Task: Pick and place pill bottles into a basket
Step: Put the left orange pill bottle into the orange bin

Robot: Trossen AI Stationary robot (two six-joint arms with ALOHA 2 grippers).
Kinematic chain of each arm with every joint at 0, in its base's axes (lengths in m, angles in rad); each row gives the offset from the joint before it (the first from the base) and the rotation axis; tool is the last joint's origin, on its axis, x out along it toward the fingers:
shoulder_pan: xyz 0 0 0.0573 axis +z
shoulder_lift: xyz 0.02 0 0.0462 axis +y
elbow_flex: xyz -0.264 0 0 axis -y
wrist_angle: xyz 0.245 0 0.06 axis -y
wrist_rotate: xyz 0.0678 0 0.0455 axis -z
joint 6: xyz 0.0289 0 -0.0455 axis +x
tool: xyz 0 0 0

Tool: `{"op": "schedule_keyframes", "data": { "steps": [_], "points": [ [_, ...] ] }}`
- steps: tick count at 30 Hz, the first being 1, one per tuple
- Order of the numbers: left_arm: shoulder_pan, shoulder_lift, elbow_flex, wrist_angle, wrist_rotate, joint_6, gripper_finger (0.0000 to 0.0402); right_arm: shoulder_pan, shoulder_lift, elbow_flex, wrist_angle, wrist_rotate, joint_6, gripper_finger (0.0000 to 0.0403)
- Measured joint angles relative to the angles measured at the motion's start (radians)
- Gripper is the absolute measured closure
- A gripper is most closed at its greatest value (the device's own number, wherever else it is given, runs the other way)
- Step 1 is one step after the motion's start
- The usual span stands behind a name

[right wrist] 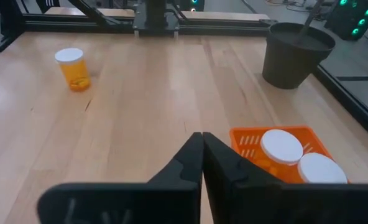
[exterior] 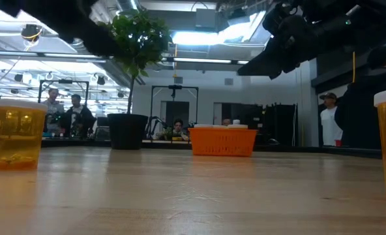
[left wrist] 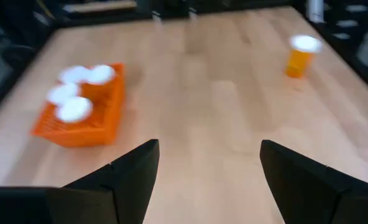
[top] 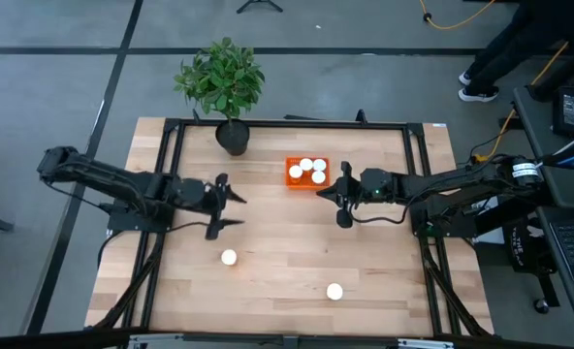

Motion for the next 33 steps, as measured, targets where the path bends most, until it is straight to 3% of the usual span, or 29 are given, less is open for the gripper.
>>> {"op": "schedule_keyframes", "data": {
  "steps": [5,12,18,26,33],
  "points": [
    [-0.18,0.0,0.072,-0.177,-0.069,-0.138,0.0126,0.001,0.0,0.0,-0.002,0.0,0.029,0.0383],
    [-0.418,0.031,0.075,-0.253,-0.166,-0.399,0.0129,0.052,0.028,0.001,0.047,-0.001,0.009,0.0382],
    [-0.572,0.119,0.075,-0.266,-0.323,-0.444,0.013,0.062,0.077,0.002,0.108,0.0,0.018,0.0382],
    [-0.663,0.306,0.075,-0.265,-0.402,-0.544,0.013,0.064,0.187,0.001,0.169,-0.001,0.081,0.0382],
    [-0.675,0.427,0.075,-0.261,-0.419,-0.634,0.013,0.097,0.202,0.001,0.256,0.0,0.097,0.0382]
  ]
}}
